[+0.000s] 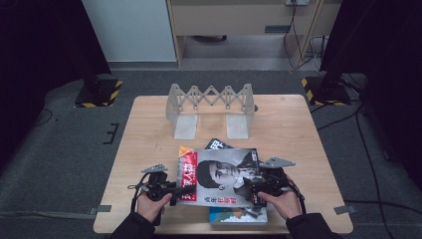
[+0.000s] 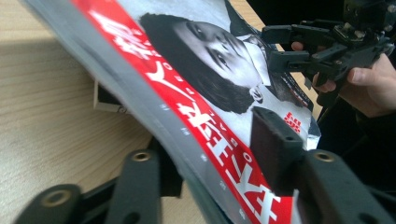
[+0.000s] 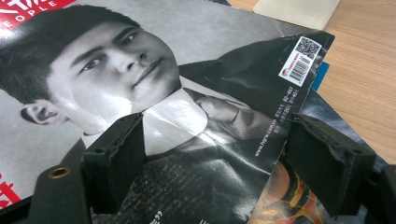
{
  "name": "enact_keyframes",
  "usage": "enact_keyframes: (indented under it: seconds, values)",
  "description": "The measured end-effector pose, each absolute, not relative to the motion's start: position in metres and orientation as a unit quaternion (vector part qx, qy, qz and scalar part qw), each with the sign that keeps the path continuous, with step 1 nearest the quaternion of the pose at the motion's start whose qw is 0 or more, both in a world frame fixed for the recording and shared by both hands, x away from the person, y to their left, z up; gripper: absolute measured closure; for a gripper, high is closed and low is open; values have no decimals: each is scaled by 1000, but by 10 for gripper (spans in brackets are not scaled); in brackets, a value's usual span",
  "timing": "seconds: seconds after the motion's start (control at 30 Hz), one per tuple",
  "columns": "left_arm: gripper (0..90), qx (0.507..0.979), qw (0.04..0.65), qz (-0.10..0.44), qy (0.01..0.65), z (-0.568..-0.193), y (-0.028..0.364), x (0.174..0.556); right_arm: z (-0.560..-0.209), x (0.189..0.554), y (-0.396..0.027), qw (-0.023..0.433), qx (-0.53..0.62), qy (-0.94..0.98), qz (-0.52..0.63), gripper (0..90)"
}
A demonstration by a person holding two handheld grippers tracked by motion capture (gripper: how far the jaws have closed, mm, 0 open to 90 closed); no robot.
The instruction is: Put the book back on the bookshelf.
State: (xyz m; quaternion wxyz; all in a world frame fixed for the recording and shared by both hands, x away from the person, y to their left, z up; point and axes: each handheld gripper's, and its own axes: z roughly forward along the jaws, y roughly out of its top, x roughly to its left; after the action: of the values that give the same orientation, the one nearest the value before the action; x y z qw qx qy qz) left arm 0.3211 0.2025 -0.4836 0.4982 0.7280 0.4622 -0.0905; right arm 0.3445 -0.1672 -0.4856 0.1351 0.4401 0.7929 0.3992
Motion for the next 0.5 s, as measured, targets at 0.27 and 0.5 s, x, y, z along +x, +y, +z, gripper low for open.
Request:
enact_keyframes:
  seconds: [0.27, 0.5]
  values:
    - [732, 722, 494, -91, 475, -479, 205, 323, -485, 345, -169, 125, 444, 789, 407, 195]
    - [783, 721, 495, -82, 478, -471, 205, 323, -484, 347, -173, 117, 448, 783, 415, 171]
